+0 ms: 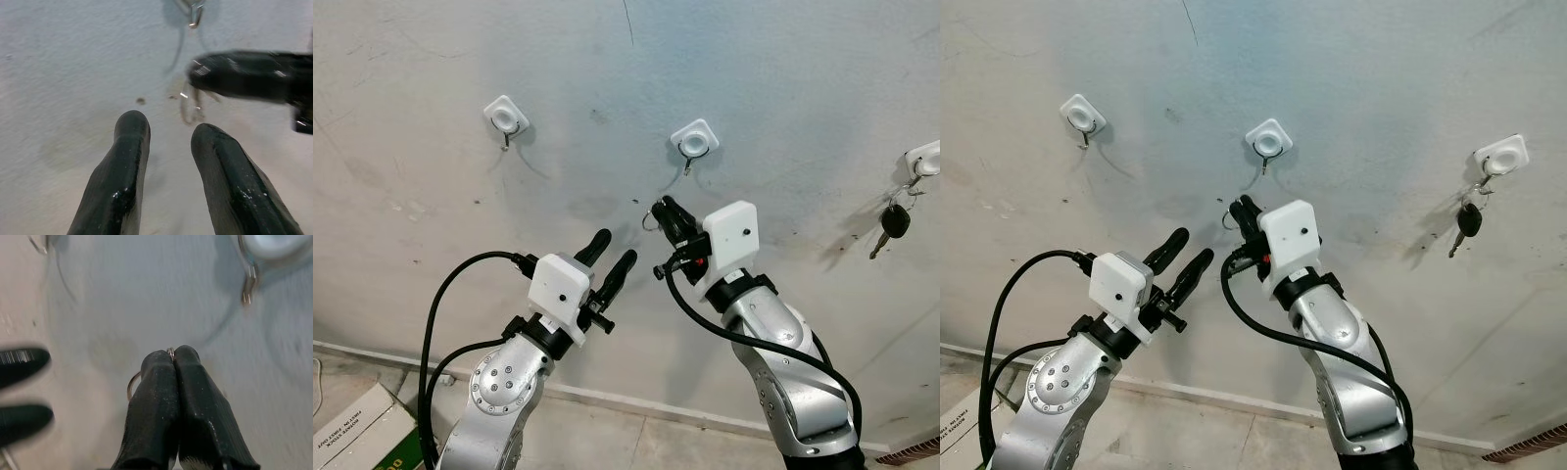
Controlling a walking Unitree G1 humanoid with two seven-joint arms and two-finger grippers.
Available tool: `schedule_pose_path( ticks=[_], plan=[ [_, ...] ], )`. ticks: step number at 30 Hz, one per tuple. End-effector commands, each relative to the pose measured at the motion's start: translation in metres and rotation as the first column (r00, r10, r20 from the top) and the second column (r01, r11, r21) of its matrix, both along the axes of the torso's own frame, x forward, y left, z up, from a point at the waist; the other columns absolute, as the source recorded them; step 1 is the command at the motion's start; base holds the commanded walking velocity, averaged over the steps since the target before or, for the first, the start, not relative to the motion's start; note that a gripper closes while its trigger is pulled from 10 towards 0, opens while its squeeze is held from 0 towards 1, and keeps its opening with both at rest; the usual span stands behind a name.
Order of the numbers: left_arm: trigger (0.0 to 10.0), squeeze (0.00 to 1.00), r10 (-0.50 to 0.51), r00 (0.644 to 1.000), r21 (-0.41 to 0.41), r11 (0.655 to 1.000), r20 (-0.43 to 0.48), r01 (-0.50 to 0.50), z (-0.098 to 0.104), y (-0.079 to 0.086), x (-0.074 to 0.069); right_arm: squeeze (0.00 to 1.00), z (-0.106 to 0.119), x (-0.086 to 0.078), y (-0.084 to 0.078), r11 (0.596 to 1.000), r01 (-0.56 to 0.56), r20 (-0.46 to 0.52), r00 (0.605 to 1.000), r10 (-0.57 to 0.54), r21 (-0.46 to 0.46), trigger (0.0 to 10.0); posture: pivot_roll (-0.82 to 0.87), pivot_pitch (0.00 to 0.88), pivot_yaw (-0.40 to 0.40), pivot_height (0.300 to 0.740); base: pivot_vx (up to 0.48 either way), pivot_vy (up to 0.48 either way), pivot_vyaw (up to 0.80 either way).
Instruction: Hang keys on a hook
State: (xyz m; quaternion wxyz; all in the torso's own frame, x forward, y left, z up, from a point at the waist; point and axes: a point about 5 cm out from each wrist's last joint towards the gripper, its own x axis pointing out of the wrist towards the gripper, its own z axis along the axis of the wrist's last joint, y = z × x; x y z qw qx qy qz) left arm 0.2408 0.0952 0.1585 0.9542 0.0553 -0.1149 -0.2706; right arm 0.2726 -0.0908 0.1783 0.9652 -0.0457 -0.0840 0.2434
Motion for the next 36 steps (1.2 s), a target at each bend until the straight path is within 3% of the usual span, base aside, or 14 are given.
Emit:
schedule_pose_path(
  ticks=[1,6,14,19,28,36],
  plan=[
    [10.0,0.0,0.048,0.999,0.026,0.999,-0.02,-0.047,-0.005,0.006,0.003,0.0,-0.009,0.0,-0.007,0.999,0.028,-0.031,0.999,-0.029,-0.019,10.0,-0.03,0.06,0.01,0.74,0.0,0.0,0.0],
    [10.0,0.0,0.15,0.987,0.018,0.989,-0.061,-0.149,-0.011,0.023,0.004,0.0,-0.017,-0.006,-0.022,0.997,0.074,-0.06,0.995,-0.076,-0.036,10.0,-0.03,0.057,0.021,0.74,0.0,0.0,0.0],
    [10.0,0.0,0.185,0.974,0.044,0.983,-0.132,-0.181,-0.026,0.041,-0.011,0.0,-0.001,-0.009,-0.026,0.997,0.074,-0.035,0.997,-0.075,-0.009,10.0,-0.03,0.062,0.023,0.74,0.0,0.0,0.0],
    [10.0,0.0,0.186,0.972,0.037,0.982,-0.144,-0.183,-0.027,0.041,-0.013,0.0,0.014,-0.002,-0.028,0.989,0.111,-0.037,0.993,-0.108,0.093,10.0,-0.02,0.064,0.015,0.74,0.0,0.0,0.0],
    [10.0,0.0,0.096,0.977,0.016,0.995,-0.188,-0.095,-0.032,0.032,-0.023,0.0,0.033,0.008,-0.033,0.975,0.162,-0.008,0.987,-0.163,0.15,10.0,-0.02,0.065,0.005,0.74,0.0,0.0,0.0],
    [10.0,0.0,0.047,0.984,0.018,0.999,-0.17,-0.044,-0.029,0.026,-0.019,0.0,0.046,0.013,-0.024,0.965,0.145,-0.015,0.989,-0.145,0.218,10.0,-0.02,0.065,0.007,0.74,0.0,0.0,0.0]
  ],
)
